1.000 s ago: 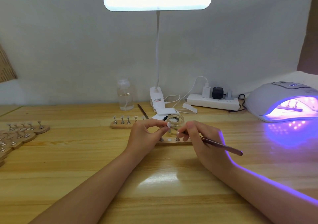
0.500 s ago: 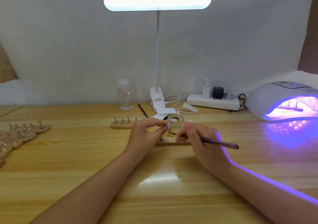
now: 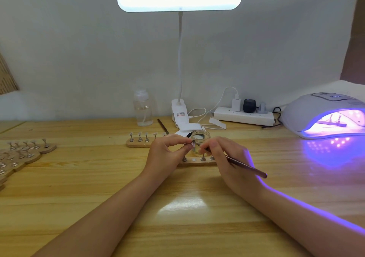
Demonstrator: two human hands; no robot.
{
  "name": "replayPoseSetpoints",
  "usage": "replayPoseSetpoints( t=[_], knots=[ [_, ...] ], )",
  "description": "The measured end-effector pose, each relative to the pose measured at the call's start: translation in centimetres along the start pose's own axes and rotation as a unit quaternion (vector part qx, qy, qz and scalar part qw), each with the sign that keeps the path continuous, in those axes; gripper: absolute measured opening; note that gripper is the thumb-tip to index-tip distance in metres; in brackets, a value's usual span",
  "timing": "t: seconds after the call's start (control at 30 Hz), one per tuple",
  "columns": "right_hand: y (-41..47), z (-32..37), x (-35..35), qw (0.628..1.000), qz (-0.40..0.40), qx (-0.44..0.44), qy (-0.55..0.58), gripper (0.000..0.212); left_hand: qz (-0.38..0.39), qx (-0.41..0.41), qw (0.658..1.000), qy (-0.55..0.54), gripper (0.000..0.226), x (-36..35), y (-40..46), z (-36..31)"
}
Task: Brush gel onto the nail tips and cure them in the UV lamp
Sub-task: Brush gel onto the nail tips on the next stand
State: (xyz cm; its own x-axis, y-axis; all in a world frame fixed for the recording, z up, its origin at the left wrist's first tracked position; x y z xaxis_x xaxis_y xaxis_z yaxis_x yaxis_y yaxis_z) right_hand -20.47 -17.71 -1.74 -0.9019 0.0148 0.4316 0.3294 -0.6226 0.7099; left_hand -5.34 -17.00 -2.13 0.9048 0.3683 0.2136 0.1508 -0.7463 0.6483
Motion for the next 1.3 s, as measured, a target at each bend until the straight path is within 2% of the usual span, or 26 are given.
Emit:
replayPoseSetpoints(
  t=[0.1, 0.17, 0.23, 0.37, 0.47, 0.6, 0.73, 0.87, 1.0, 1.13, 1.3],
  knots=[
    [-0.12, -0.06, 0.14, 0.999, -0.007, -0.014, 0.039, 0.033, 0.004, -0.002, 1.0, 0.001, 0.033, -0.03, -0.06, -0.02],
    [-0.07, 0.29, 0.27, 1.0, -0.013, 0.017, 0.005, 0.031, 0.004, -0.006, 1.0, 0.005, 0.033, -0.01, -0.05, -0.05],
    [0.03, 0.21, 0.1, 1.0, -0.003, 0.012, -0.018, 0.033, 0.001, -0.009, 1.0, 0.007, 0.033, 0.0, -0.01, -0.02],
    [-0.15, -0.14, 0.06, 0.999, -0.005, -0.016, 0.036, 0.034, 0.0, -0.01, 1.0, 0.006, 0.034, -0.01, -0.04, -0.04],
    [-0.01, 0.04, 0.12, 1.0, -0.008, 0.008, -0.01, 0.033, -0.002, -0.013, 1.0, 0.008, 0.033, -0.01, 0.03, -0.1],
    [-0.13, -0.5, -0.22, 0.998, 0.011, -0.041, 0.044, 0.036, -0.001, -0.01, 1.0, -0.012, 0.034, 0.0, -0.1, -0.19],
    [0.05, 0.21, 0.2, 1.0, -0.013, 0.013, -0.007, 0.029, -0.003, -0.013, 1.0, -0.008, 0.033, 0.0, -0.04, -0.14],
    [-0.1, -0.33, -0.14, 0.999, 0.01, -0.028, 0.021, 0.036, -0.003, -0.015, 1.0, -0.001, 0.035, 0.05, -0.03, -0.06],
    [0.01, 0.29, 0.19, 1.0, -0.01, 0.018, -0.013, 0.029, 0.0, -0.02, 1.0, 0.004, 0.035, -0.01, -0.01, -0.07],
    [-0.13, -0.32, -0.19, 0.999, 0.018, -0.028, 0.031, 0.034, -0.001, -0.016, 1.0, 0.001, 0.037, 0.01, -0.03, -0.02],
    [-0.01, 0.16, 0.11, 1.0, 0.001, 0.0, 0.011, 0.032, -0.004, -0.011, 1.0, 0.006, 0.035, 0.0, -0.03, 0.0]
  ],
)
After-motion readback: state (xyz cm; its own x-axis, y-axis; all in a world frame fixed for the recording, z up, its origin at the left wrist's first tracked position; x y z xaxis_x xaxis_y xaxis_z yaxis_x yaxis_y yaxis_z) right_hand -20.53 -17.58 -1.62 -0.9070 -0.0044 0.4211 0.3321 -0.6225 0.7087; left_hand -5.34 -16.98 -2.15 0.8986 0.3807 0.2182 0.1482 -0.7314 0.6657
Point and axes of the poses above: each hand's wrist, its own y-axis towards the middle knuckle, its own x-axis out of the back of the hand, z = x × y, the point moved 6 cm from there along y, towards the middle knuckle, and after that the axes turned 6 degrees about -y, right-handed, at the moved point
